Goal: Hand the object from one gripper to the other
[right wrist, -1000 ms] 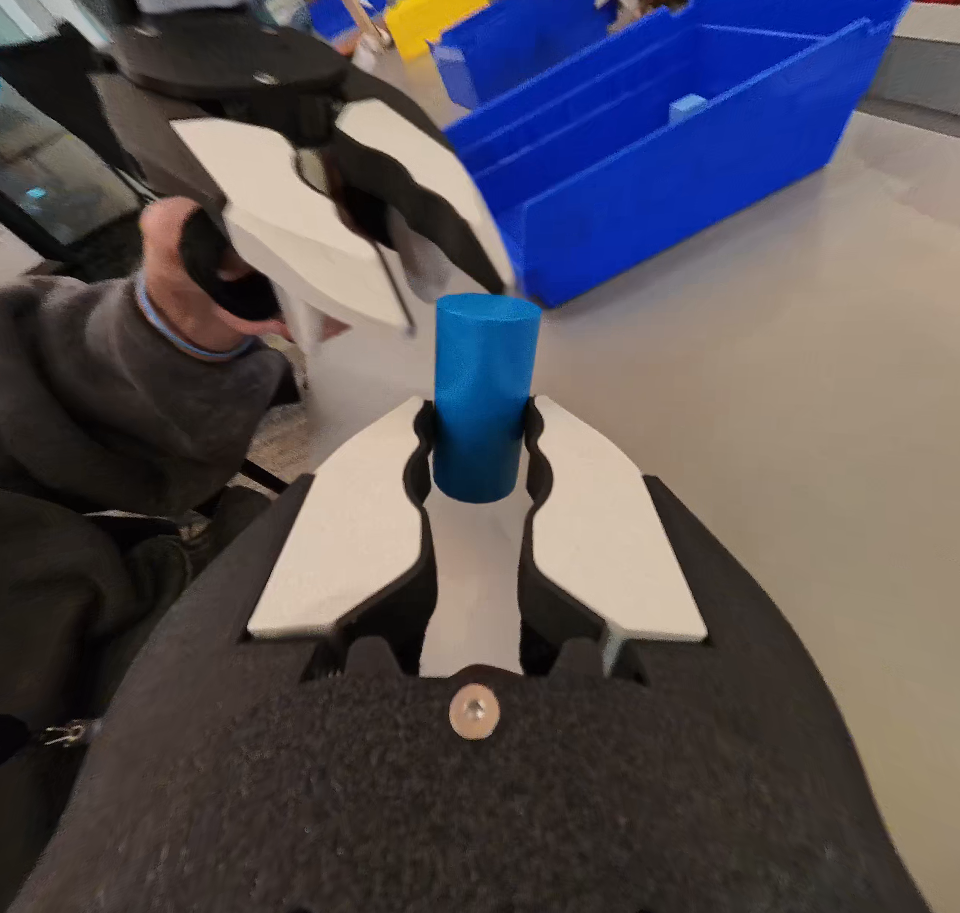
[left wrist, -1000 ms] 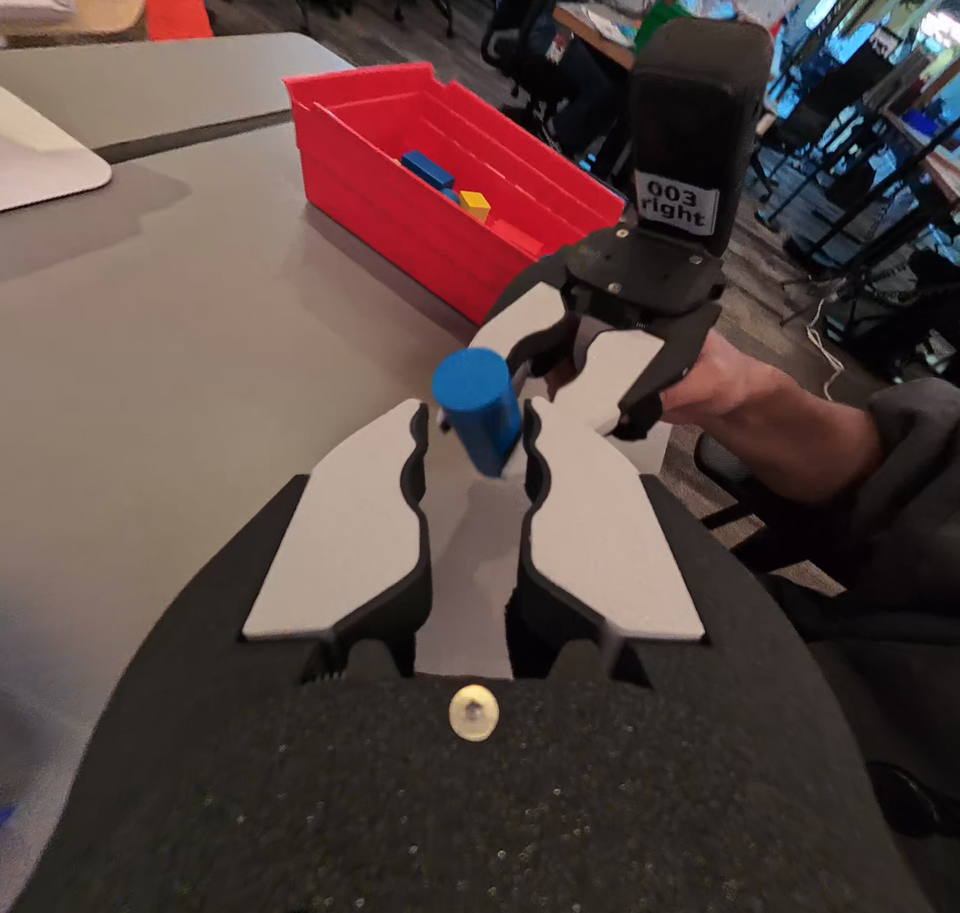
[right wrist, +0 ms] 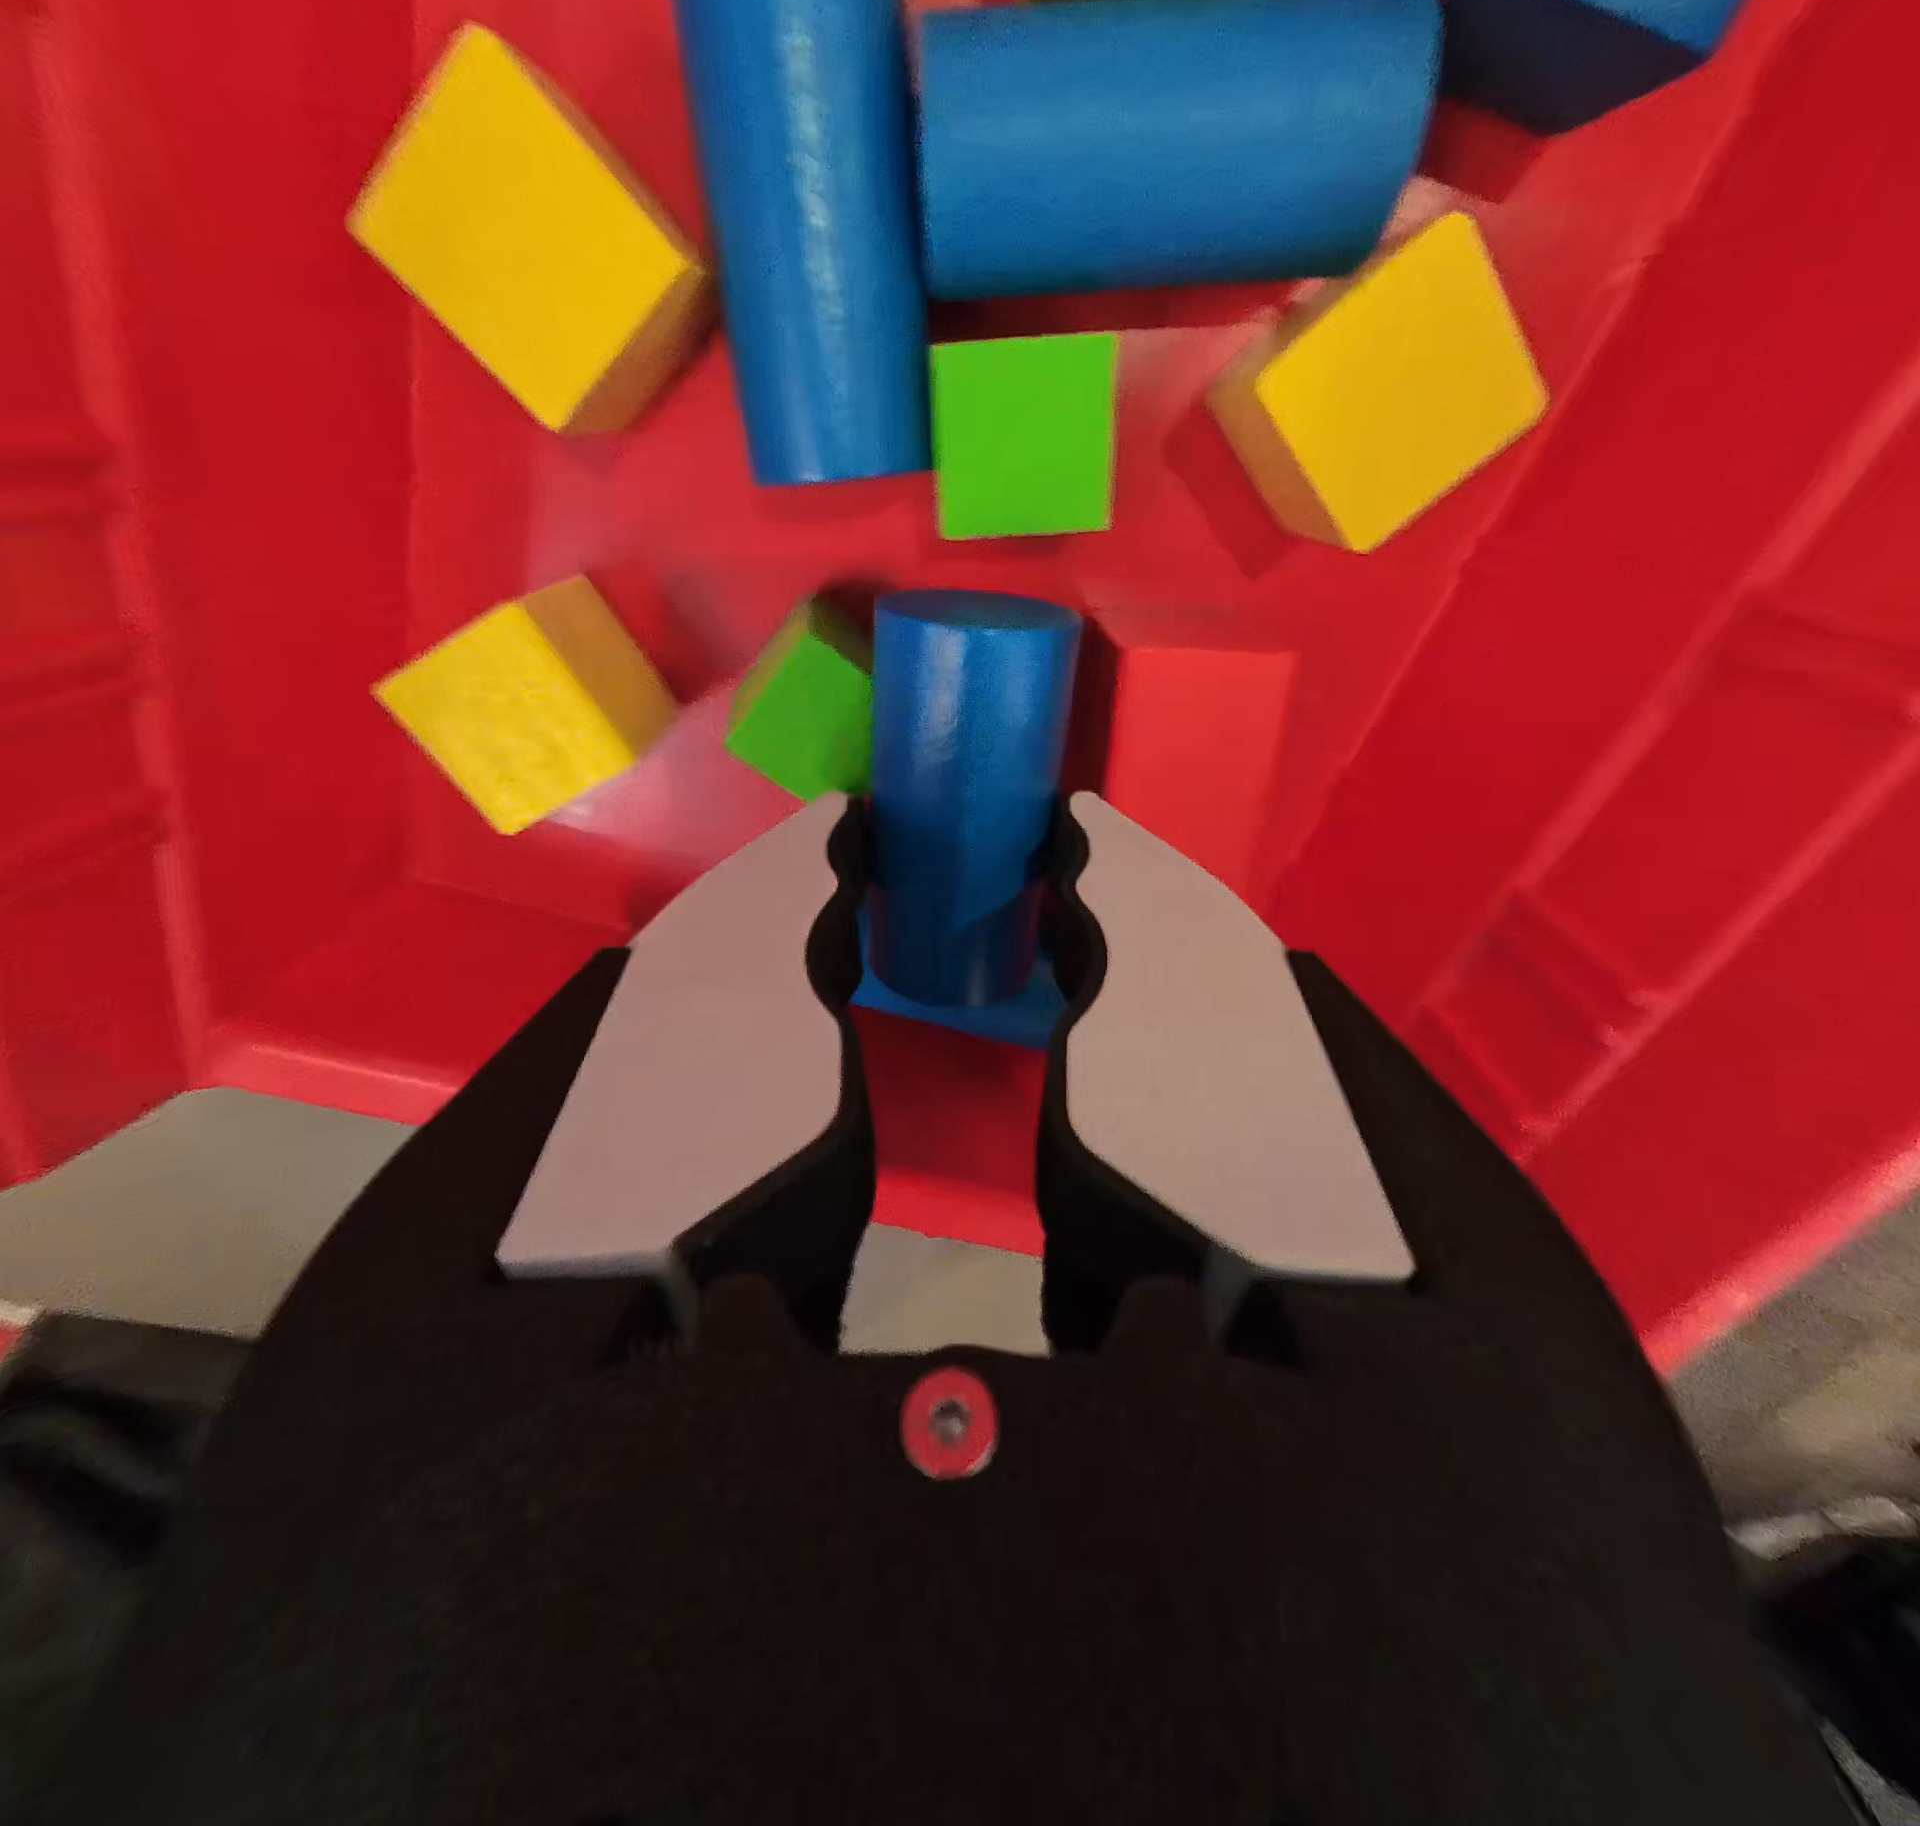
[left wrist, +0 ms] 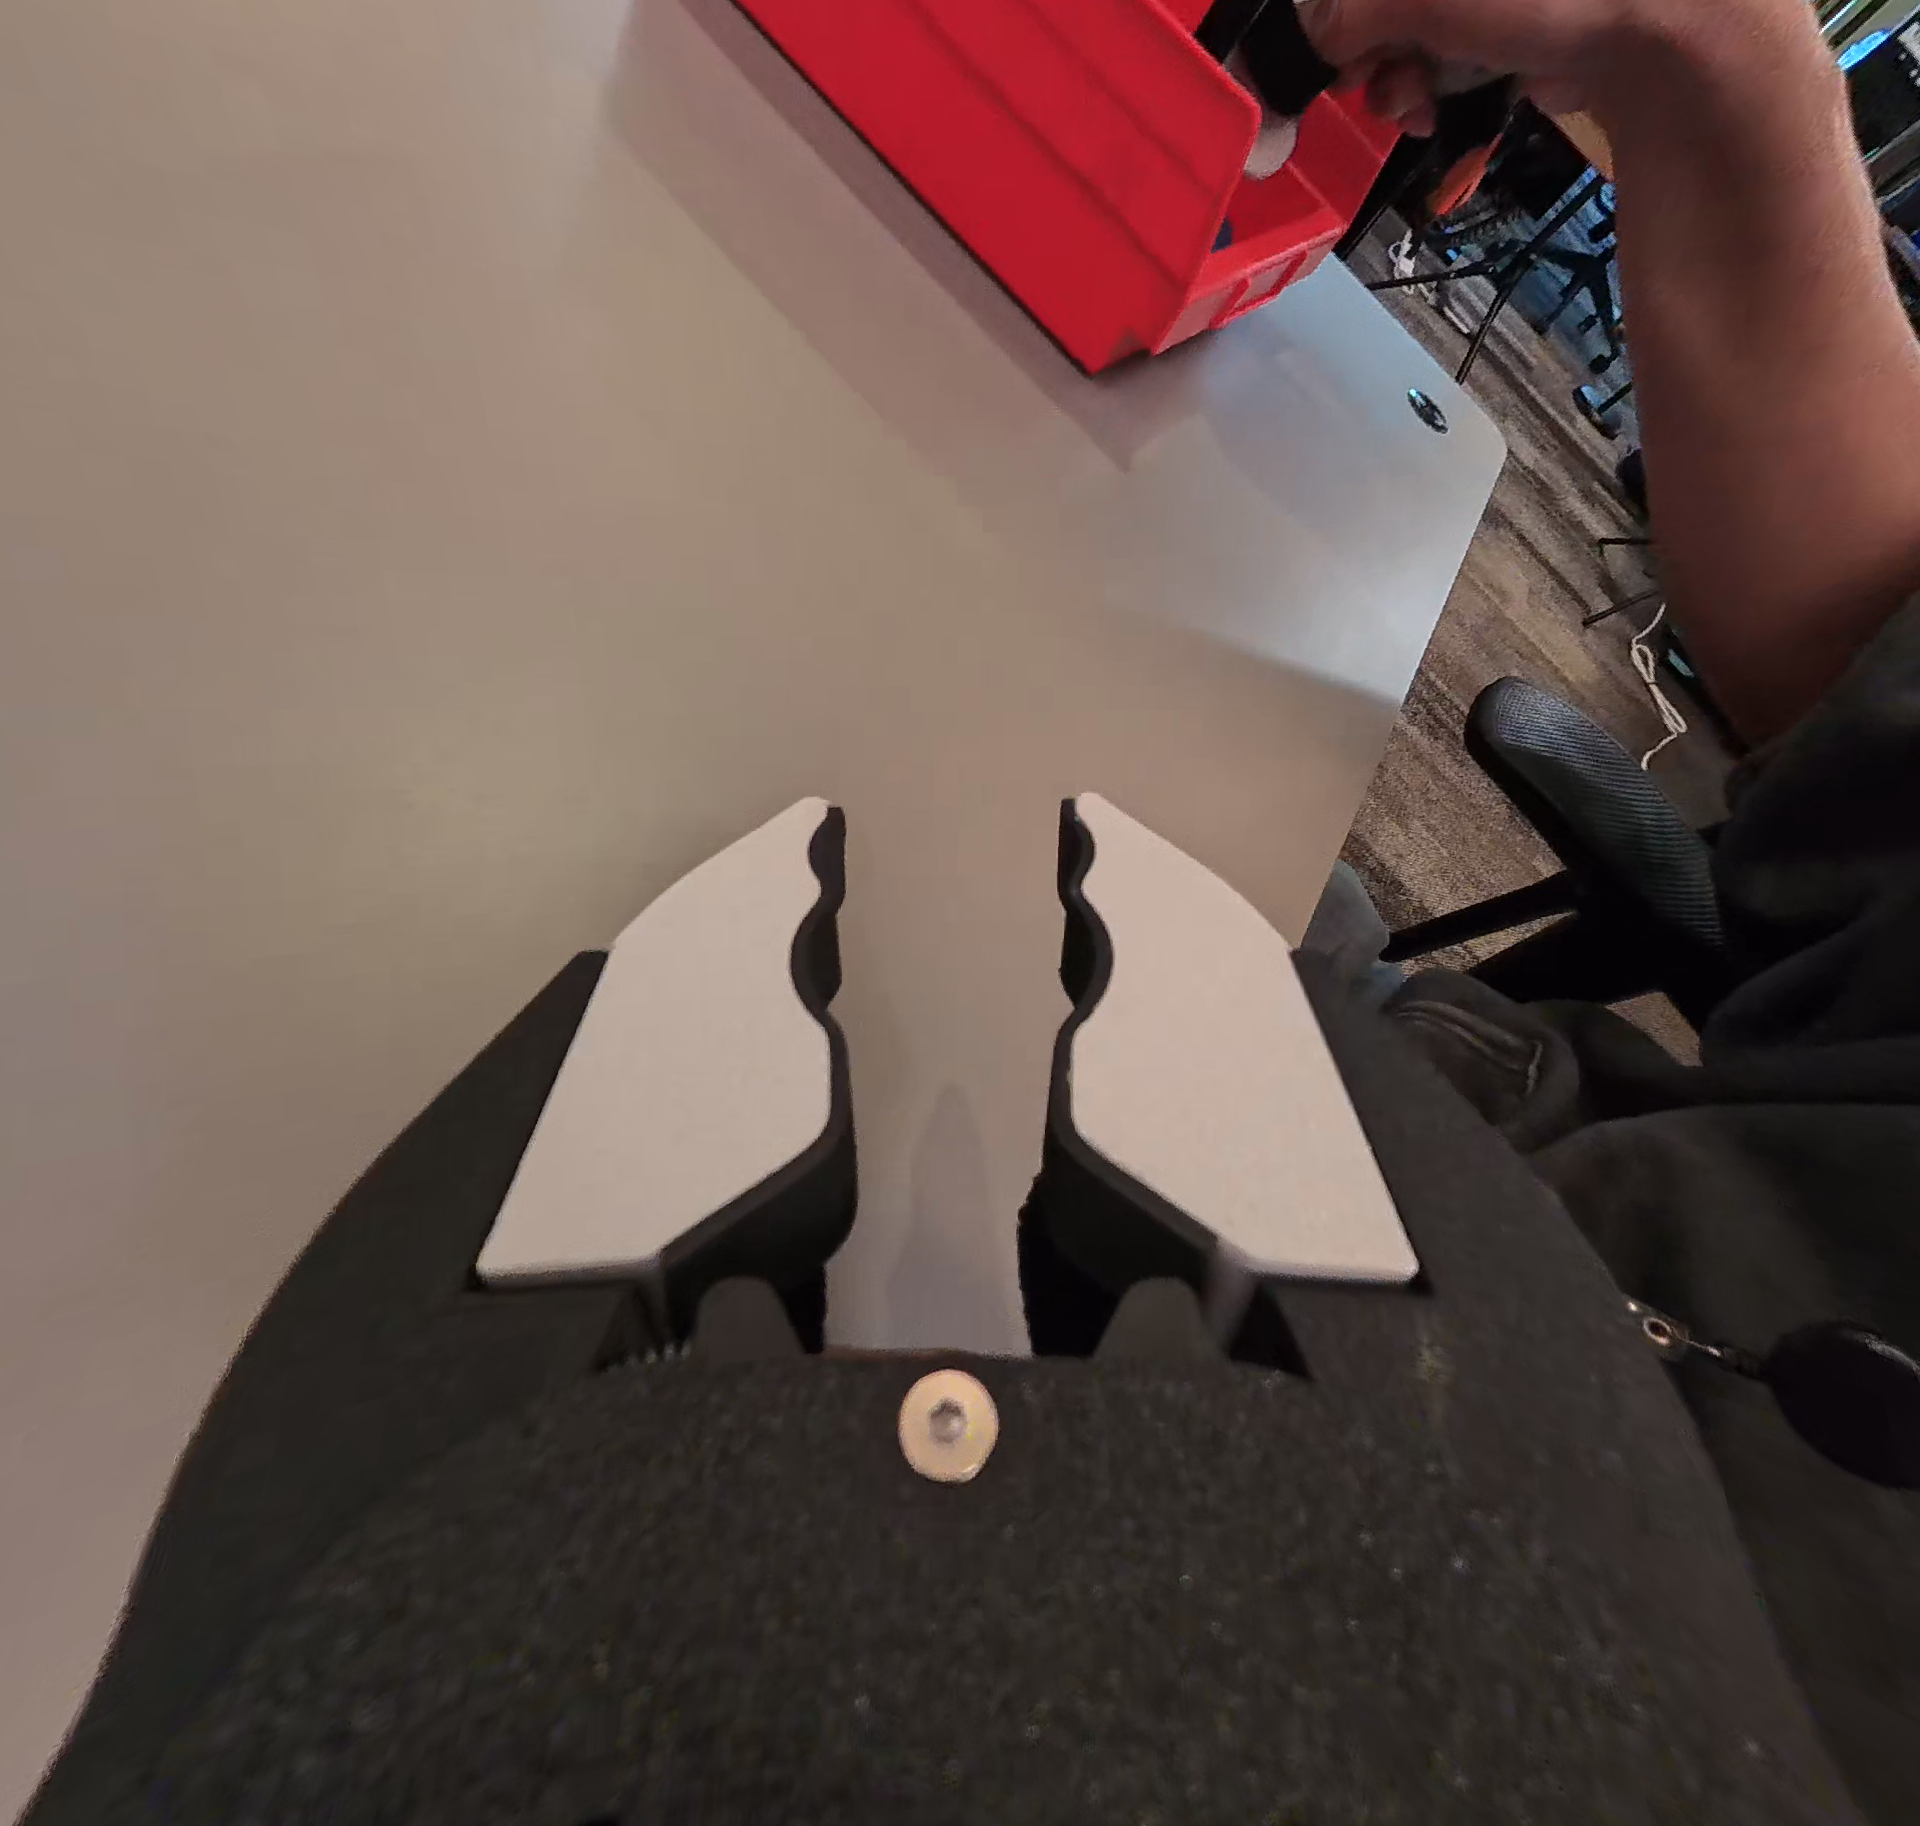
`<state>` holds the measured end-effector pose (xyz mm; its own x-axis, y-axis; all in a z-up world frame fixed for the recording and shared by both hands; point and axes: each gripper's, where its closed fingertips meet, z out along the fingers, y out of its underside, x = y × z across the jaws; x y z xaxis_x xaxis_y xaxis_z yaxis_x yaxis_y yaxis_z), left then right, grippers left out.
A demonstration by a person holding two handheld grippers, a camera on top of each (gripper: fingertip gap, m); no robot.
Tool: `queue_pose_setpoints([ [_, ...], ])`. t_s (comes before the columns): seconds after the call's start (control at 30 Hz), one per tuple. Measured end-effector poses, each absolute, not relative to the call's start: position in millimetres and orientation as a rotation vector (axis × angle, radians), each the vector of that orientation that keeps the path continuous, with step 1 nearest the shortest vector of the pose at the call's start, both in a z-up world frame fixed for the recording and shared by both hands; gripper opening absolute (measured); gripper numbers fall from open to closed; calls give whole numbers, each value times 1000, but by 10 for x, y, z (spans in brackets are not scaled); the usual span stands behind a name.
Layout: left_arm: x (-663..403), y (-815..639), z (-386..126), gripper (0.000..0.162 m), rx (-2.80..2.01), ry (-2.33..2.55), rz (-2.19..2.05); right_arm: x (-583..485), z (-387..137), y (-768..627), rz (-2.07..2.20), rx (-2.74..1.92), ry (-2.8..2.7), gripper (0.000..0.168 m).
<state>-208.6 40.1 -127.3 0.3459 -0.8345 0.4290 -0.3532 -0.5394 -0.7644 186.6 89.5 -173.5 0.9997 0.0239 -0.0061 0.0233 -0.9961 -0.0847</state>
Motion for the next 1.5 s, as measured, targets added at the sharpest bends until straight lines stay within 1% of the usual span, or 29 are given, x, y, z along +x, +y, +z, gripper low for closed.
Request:
queue_pose_setpoints([
  [0.07,-2094,410,-1250,39,-2045,1036,-1116,1997,-1758,832,-113,-3097,-80,33],
  [0.23,-2074,390,-1252,39,-2035,1068,-1096,1990,-1958,782,-136,-3157,-223,33],
  [0.43,-2085,395,-1276,39,-2034,1085,-1059,1967,-1970,828,-85,-3125,-221,34],
  [0.47,-2091,404,-1270,39,-2034,1081,-1061,1975,-1961,838,-79,-3111,-213,34],
  [0.5,-2096,414,-1258,39,-2031,1072,-1068,1964,-1916,840,-52,-3091,-194,39],
  [0.53,-2104,422,-1248,39,-2027,1063,-1072,1948,-1810,850,-28,-3041,-155,44],
  [0.7,-2165,488,-1268,40,-2023,1063,-1029,1732,-740,896,20,-2425,-99,43],
  [0.77,-2192,531,-1264,40,-2022,1051,-1010,1465,-475,767,121,-2148,-99,44],
  [0.8,-2212,552,-1266,40,-2027,1045,-1000,1278,-425,668,203,-2020,-108,47],
  [0.83,-2239,583,-1260,41,-2035,1031,-986,1103,-430,550,273,-1914,-109,52],
  [0.87,-2274,619,-1235,43,-2043,1011,-977,972,-502,420,314,-1848,-90,54],
  [0.97,-2462,821,-1000,47,-2039,928,-947,725,-816,106,339,-1779,-45,52],
  [1.03,-2740,1185,-799,47,-2041,874,-797,571,-925,15,391,-1776,-77,46],
  [1.1,-3092,1690,-629,50,-2110,794,-610,551,-1015,17,366,-1818,-105,47],
  [1.17,-3443,2242,-561,57,-2247,717,-413,539,-1063,49,341,-1836,-136,47],
  [1.27,-3709,3030,-481,57,-2368,638,-280,447,-1070,74,363,-1833,-166,47],
  [1.37,-3813,3682,-656,56,-2525,572,-241,352,-1101,71,359,-1838,-216,47],
  [1.5,-3860,4181,-1134,53,-2754,435,-251,308,-1150,59,336,-1860,-258,47],
])
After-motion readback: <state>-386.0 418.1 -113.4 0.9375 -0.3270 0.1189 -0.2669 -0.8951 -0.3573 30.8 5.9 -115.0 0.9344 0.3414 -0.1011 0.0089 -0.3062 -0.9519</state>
